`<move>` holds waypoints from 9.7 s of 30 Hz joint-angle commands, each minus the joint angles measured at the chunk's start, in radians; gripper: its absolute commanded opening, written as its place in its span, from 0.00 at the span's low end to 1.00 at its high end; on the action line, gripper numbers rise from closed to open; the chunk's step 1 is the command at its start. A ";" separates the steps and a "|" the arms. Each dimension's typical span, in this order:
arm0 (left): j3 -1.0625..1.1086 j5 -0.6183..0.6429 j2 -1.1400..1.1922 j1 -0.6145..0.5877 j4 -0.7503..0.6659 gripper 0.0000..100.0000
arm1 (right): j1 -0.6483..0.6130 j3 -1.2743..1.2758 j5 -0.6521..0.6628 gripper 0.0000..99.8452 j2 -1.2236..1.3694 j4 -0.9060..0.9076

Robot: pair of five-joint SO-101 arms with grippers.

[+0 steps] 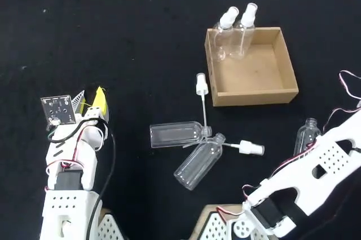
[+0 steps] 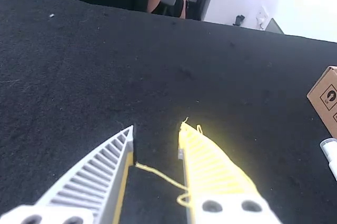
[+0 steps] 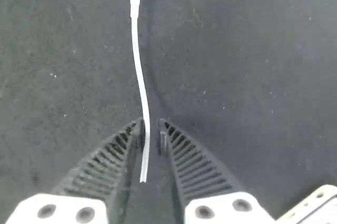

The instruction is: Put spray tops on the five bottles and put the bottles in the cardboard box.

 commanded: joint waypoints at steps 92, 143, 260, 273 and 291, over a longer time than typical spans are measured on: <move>0.024 0.006 -0.012 -0.001 0.000 0.14 | 0.000 -0.035 -0.115 0.01 -0.071 0.072; 0.024 0.006 -0.012 -0.001 -0.003 0.14 | -0.038 -0.031 -0.121 0.01 0.001 -0.012; -0.070 0.092 -0.003 -0.148 0.157 0.14 | -1.559 2.164 -0.408 0.23 -1.997 -0.327; -0.137 0.000 0.000 -0.047 0.258 0.14 | -0.562 2.184 -0.120 0.20 -2.302 -0.023; -0.552 -0.012 0.712 -0.036 0.359 0.14 | -0.221 1.713 -0.043 0.24 -1.437 0.080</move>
